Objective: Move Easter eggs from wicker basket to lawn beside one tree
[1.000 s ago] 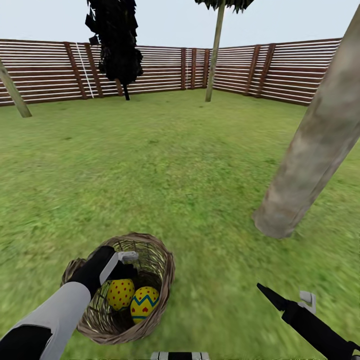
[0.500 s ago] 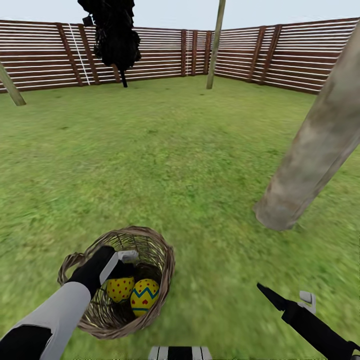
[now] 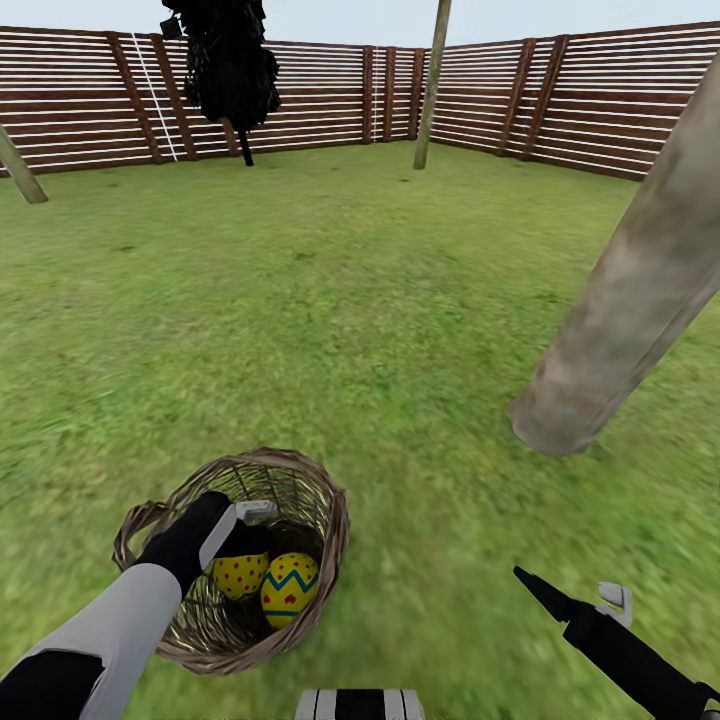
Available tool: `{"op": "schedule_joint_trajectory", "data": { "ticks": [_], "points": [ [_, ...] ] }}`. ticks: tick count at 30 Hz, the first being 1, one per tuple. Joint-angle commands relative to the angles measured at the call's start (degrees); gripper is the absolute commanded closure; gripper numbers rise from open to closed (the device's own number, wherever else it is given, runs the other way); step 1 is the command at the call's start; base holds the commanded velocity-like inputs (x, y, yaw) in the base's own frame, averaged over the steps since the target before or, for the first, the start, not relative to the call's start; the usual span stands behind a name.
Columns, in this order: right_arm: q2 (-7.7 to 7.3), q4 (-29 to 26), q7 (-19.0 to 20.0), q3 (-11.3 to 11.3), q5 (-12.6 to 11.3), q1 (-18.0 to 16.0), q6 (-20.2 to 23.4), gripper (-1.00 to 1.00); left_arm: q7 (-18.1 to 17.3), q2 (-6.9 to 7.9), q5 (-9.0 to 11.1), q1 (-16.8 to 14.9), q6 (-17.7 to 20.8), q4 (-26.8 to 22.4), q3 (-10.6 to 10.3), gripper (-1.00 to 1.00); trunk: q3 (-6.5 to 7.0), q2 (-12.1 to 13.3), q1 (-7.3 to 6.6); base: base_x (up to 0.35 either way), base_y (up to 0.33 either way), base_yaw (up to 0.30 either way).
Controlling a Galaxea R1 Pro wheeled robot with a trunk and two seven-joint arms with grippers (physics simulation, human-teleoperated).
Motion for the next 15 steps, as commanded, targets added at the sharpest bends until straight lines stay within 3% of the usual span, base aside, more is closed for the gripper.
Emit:
{"op": "schedule_joint_trajectory", "data": {
  "ticks": [1, 12, 15],
  "points": [
    [0.04, -0.01, 0.11, -0.10, -0.16, -0.04, 0.35, -1.00, 0.24, 0.08, 0.45, -0.01, 0.15, -0.07, -0.43, -1.00, -0.04, -0.02, -0.01, 0.000, 0.000, 0.000],
    [0.04, 0.00, 0.07, -0.11, -0.16, -0.05, 0.35, -1.00, 0.50, 0.08, 0.39, 0.01, -0.35, -0.07, -0.43, -1.00, -0.04, -0.02, -0.01, 0.000, 0.000, 0.000],
    [0.04, 0.00, 0.03, -0.11, -0.16, -0.06, 0.36, -1.00, 2.04, 0.08, 0.37, 0.01, -0.66, -0.07, -0.43, -1.00, -0.04, -0.02, -0.01, 0.000, 0.000, 0.000]
  ]
}}
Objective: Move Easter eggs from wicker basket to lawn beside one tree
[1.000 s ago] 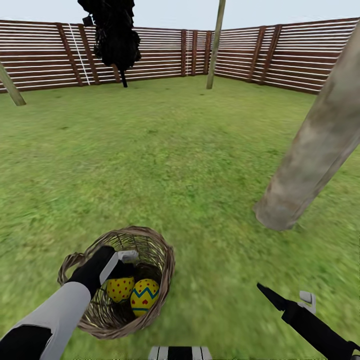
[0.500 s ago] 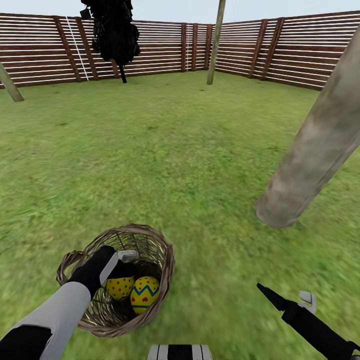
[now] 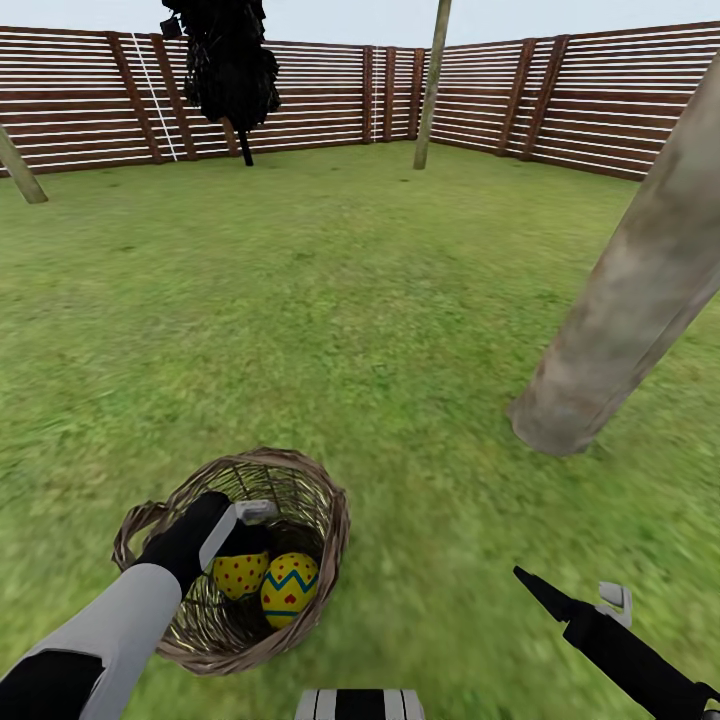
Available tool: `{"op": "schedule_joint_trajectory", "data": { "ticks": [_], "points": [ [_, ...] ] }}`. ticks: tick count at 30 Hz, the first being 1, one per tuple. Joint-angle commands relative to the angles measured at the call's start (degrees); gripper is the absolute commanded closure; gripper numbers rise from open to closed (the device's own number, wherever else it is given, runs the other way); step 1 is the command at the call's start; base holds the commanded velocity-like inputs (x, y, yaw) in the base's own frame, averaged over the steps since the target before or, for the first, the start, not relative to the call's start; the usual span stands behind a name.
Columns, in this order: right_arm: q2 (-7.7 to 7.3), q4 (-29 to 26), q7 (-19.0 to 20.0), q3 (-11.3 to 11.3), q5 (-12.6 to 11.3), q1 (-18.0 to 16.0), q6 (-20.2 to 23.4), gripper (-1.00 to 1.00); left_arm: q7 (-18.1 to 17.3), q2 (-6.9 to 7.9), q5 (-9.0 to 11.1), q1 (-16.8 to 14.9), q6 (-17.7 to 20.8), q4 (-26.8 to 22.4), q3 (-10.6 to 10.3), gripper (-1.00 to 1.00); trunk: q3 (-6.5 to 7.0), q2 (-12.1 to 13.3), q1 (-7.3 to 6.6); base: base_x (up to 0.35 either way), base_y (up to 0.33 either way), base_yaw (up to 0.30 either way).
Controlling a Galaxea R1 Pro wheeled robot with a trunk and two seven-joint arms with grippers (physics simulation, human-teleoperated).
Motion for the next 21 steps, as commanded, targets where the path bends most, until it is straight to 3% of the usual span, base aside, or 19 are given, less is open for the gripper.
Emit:
{"op": "schedule_joint_trajectory", "data": {
  "ticks": [1, 7, 21],
  "points": [
    [0.04, -0.01, 0.11, -0.10, -0.16, -0.04, 0.35, -1.00, 0.87, 0.08, 0.63, -0.02, 0.14, -0.08, -0.45, -1.00, -0.04, -0.02, -0.01, 0.000, 0.000, 0.000],
    [0.04, -0.01, 0.09, -0.10, -0.16, -0.06, 0.36, -1.00, 3.77, 0.08, 0.63, -0.02, -0.84, -0.08, -0.38, -1.00, -0.04, -0.02, -0.01, 0.000, 0.000, 0.000],
    [0.04, 0.07, 0.09, -0.10, -0.16, -0.08, 0.36, -1.00, 5.38, 0.08, 0.61, -0.02, -3.39, -0.06, -0.36, -1.00, -0.04, -0.02, -0.01, 0.000, 0.000, 0.000]
  ]
}}
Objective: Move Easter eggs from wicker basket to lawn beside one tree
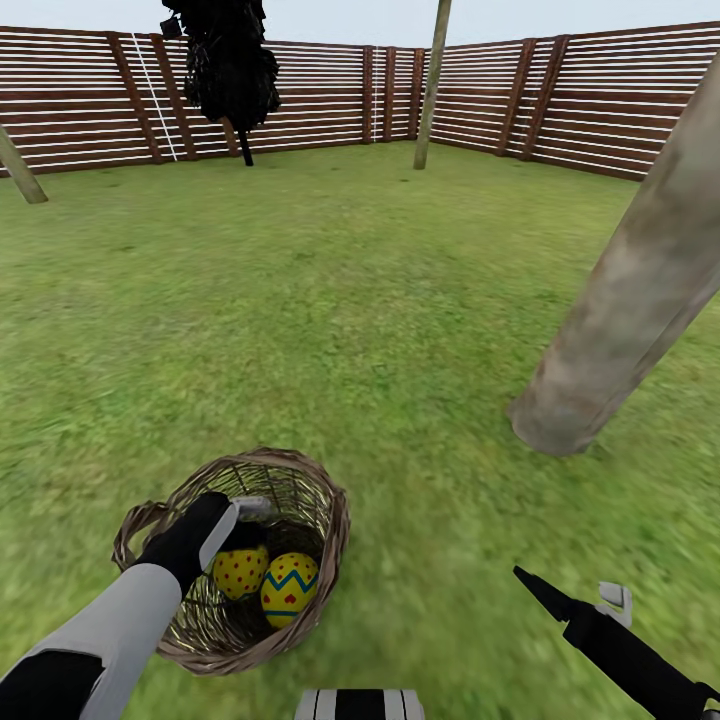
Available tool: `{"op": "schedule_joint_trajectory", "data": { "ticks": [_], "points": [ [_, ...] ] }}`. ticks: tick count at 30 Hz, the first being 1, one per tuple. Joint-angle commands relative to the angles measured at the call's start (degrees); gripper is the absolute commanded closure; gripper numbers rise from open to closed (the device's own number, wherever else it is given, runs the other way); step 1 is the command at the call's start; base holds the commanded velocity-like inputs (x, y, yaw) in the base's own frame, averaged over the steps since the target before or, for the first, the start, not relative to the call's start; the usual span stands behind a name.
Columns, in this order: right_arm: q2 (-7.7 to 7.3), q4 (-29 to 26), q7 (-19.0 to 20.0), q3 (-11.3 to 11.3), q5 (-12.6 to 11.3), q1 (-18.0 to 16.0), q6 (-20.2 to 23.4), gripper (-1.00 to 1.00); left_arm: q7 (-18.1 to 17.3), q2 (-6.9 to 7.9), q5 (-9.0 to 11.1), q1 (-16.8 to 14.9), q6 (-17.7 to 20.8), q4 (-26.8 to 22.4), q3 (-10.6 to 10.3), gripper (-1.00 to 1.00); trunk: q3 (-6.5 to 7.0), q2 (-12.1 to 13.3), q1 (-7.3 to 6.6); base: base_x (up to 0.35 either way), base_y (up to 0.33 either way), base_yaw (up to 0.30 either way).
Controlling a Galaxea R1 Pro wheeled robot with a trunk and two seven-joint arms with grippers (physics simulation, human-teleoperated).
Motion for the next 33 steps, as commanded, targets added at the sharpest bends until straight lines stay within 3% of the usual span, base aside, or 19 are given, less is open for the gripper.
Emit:
{"op": "schedule_joint_trajectory", "data": {
  "ticks": [1, 8, 33],
  "points": [
    [0.04, -0.01, 0.11, -0.10, -0.16, -0.03, 0.35, -1.00, 0.63, 0.08, 0.62, -0.02, -0.04, -0.08, -0.45, -1.00, -0.04, -0.02, -0.01, 0.000, 0.000, 0.000],
    [0.04, -0.01, 0.11, -0.10, -0.16, -0.05, 0.35, -1.00, 1.32, 0.09, 0.62, -0.02, -2.25, -0.05, -0.45, -1.00, -0.04, -0.02, -0.01, 0.000, 0.000, 0.000],
    [0.04, -0.01, 0.11, -0.10, -0.16, -0.03, 0.35, -1.00, 1.32, 0.17, 0.64, 0.07, -4.74, -0.08, -0.52, -1.00, -0.04, -0.02, -0.01, 0.000, 0.000, 0.000]
  ]
}}
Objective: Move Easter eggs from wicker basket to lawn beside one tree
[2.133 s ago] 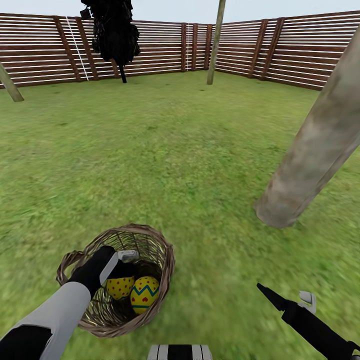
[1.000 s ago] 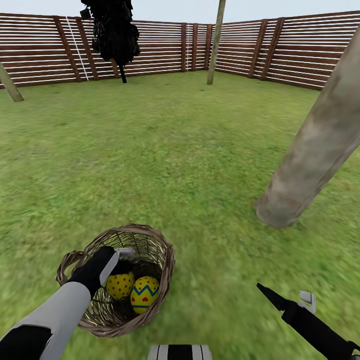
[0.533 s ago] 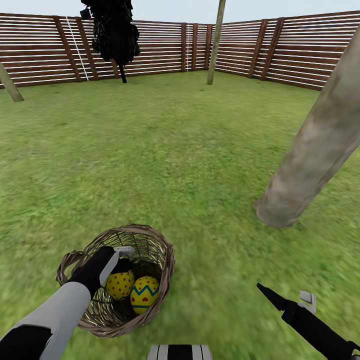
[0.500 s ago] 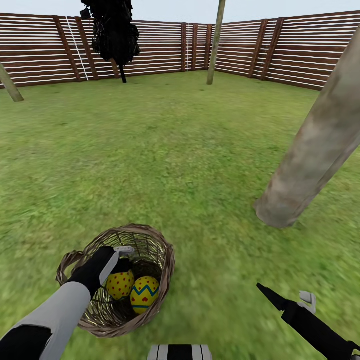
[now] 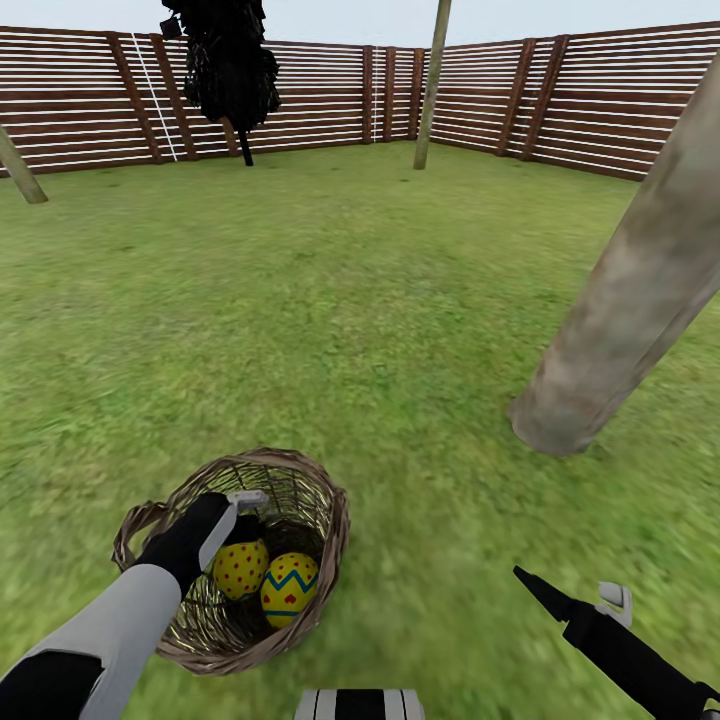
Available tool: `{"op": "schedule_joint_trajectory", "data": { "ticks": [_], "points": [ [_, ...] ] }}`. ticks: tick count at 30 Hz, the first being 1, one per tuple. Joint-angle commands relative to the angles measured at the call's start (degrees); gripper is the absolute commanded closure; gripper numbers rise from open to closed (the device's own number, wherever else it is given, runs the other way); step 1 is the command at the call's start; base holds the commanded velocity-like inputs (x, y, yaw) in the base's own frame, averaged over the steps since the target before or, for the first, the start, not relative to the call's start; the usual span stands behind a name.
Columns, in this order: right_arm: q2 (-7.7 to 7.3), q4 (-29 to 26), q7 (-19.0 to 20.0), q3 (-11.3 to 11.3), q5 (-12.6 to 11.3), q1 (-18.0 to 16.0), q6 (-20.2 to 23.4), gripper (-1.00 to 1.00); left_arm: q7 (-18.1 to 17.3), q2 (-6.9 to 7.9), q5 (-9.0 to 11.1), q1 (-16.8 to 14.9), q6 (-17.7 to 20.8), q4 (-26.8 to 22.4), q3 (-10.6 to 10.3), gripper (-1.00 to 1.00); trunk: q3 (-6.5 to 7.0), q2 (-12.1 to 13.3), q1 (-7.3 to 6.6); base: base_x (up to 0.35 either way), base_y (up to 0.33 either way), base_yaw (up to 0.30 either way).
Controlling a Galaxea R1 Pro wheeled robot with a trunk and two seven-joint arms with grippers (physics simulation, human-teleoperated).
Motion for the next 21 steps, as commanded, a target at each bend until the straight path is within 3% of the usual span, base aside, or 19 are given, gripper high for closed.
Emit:
{"op": "schedule_joint_trajectory", "data": {
  "ticks": [1, 5, 15, 21],
  "points": [
    [0.04, -0.01, 0.11, -0.09, -0.16, -0.04, 0.35, -1.00, 0.47, 0.08, 0.60, -0.02, -0.16, -0.07, -0.45, -1.00, -0.26, -0.03, 0.01, 0.000, 0.000, 0.000],
    [0.04, -0.01, 0.11, -0.10, -0.16, -0.05, 0.35, -1.00, 0.50, 0.08, 0.60, -0.02, -0.69, -0.07, -0.46, -1.00, -1.15, -0.08, 0.12, 0.000, 0.000, 0.000],
    [0.04, -0.01, 0.11, -0.09, -0.16, -0.04, 0.35, -1.00, 0.52, 0.08, 0.60, 0.03, -1.40, -0.08, -0.46, -1.00, -1.15, -0.08, 0.12, 0.000, 0.000, 0.000],
    [0.04, -0.01, 0.11, -0.10, -0.16, -0.07, 0.35, -1.00, 0.52, 0.08, 0.60, 0.07, -2.33, -0.02, -0.50, -1.00, -2.26, -0.15, 0.25, 0.000, 0.000, 0.000]
  ]
}}
